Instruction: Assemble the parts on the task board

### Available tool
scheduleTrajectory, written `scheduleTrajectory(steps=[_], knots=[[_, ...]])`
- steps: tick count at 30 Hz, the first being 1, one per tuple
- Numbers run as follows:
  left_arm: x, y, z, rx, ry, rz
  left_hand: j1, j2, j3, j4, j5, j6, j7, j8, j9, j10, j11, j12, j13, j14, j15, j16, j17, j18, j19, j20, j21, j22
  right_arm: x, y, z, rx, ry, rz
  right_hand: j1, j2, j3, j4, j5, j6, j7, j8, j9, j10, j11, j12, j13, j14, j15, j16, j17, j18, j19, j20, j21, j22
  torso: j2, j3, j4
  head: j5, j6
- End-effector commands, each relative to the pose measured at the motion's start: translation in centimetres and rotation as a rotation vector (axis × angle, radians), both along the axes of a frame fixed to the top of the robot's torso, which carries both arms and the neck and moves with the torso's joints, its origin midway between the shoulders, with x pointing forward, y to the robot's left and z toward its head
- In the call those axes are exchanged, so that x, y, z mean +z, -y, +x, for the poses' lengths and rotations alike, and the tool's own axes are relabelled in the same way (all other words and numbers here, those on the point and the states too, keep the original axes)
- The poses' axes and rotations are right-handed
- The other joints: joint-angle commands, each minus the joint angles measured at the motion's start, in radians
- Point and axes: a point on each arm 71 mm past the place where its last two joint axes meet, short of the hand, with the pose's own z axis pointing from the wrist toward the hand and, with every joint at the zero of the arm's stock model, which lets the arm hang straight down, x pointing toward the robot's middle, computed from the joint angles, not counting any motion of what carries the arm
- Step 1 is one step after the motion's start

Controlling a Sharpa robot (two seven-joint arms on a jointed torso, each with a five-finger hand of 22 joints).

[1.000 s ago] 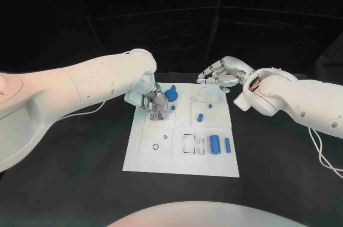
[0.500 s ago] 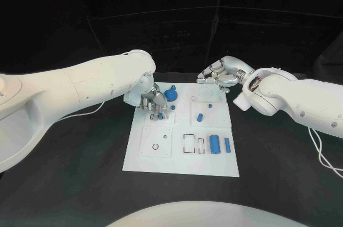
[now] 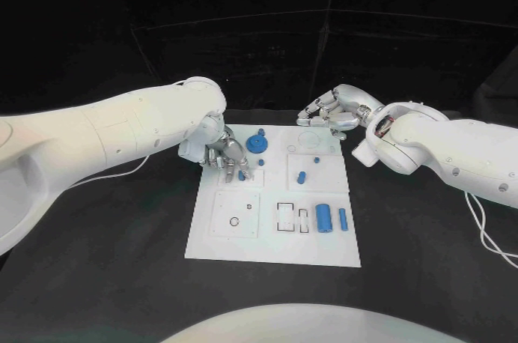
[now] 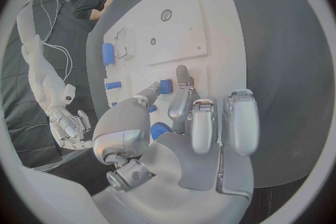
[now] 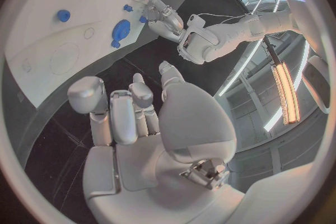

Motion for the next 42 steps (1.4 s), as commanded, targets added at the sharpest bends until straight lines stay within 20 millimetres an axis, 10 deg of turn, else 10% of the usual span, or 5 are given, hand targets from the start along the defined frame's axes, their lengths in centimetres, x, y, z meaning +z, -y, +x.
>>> scheduleTrajectory(steps=[1,5,21,28,42], knots=[[1.0,-0.4,0.3,0.032,0.074,0.007,0.007,-0.019,-0.043,0.007,-0.006,0.002,0.002,-0.005,0.003,-0.011,-0.002,-0.009,-0.007,0.104,0.0,0.003,0.263,-0.005,0.042,0.001,-0.007,0.105,0.1,0.2,0.1,0.0,0.001,0.003,0.007,0.003,-0.005,-0.001,0.007,0.005,-0.003,0.005,0.001,-0.007,-0.003,0.002,-0.001,0.037,-0.004,-0.005,-0.001,0.019,-0.003,-0.007,-0.003,-0.001,-0.001,-0.0004,0.002,0.0,0.004],[2.8,-0.6,0.2,0.045,0.136,-0.035,0.032,-0.043,-0.123,0.016,-0.006,-0.023,0.007,-0.013,0.008,-0.035,0.001,-0.042,-0.041,0.104,0.0,0.003,0.263,0.003,0.03,-0.001,-0.036,0.073,0.1,0.5,0.2,-0.008,0.001,0.0,0.007,0.003,-0.005,-0.001,0.007,0.005,-0.003,0.005,0.001,-0.007,-0.003,0.002,-0.001,0.037,-0.004,-0.005,-0.001,0.019,-0.003,-0.007,-0.003,-0.001,-0.001,0.0,0.0012,0.002,0.01],[5.6,-3.3,0.4,0.12,0.241,-0.118,0.199,-0.004,-0.309,0.036,-0.004,-0.155,0.063,-0.136,-0.102,-0.118,0.048,-0.126,-0.146,0.104,0.036,0.003,0.263,0.024,-0.003,0.031,-0.131,-0.024,-0.1,0.8,0.5,-0.017,-0.001,-0.004,0.007,0.003,-0.005,-0.001,0.007,0.005,-0.003,0.005,0.001,-0.007,-0.003,0.002,-0.001,0.037,-0.004,-0.005,-0.001,0.019,-0.003,-0.007,-0.003,-0.001,0.001,-0.0002,-0.0013,0.013,0.037],[5.2,-3.9,1.1,0.125,0.313,-0.11,0.271,0.042,-0.33,0.031,-0.003,-0.132,0.06,-0.133,-0.124,-0.118,0.045,-0.123,-0.154,0.104,0.035,0.003,0.263,0.026,-0.002,0.031,-0.138,-0.03,-0.1,0.8,0.5,-0.015,-0.001,-0.004,0.008,0.003,-0.007,0.0,0.008,0.004,-0.003,0.005,0.001,-0.007,-0.002,0.002,0.0,0.037,-0.004,-0.006,-0.001,0.018,-0.003,-0.007,-0.003,-0.001,0.001,-0.0001,-0.0014,0.013,0.046],[2.8,-4.2,-0.6,0.155,0.326,-0.282,0.303,0.14,-0.397,0.106,-0.001,-0.129,0.089,-0.28,-0.317,-0.091,0.069,-0.08,-0.136,0.104,0.054,0.003,0.263,0.019,0.014,0.046,-0.117,-0.003,-0.1,0.8,0.5,-0.015,-0.001,-0.005,0.008,0.004,-0.007,0.0,0.008,0.004,-0.003,0.005,0.001,-0.006,-0.002,0.003,0.001,0.037,-0.004,-0.005,0.0,0.018,-0.003,-0.007,-0.003,0.0,0.0,0.0001,-0.0014,0.011,0.046]])
